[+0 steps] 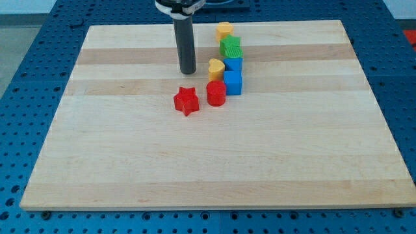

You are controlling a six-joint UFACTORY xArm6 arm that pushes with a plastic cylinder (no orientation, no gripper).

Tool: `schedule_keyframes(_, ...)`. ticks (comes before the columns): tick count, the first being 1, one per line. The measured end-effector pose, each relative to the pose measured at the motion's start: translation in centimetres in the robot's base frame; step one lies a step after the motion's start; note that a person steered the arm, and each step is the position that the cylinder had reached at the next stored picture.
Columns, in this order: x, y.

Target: Push yellow heart along with blue cube a bit down

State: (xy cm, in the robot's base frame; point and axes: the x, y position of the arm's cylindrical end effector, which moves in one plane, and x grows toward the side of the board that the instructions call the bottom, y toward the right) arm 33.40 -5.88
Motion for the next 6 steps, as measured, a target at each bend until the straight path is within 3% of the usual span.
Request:
schedule_keyframes(3,-1.6,2.3)
schedule_keyframes(6,0.8,2.8)
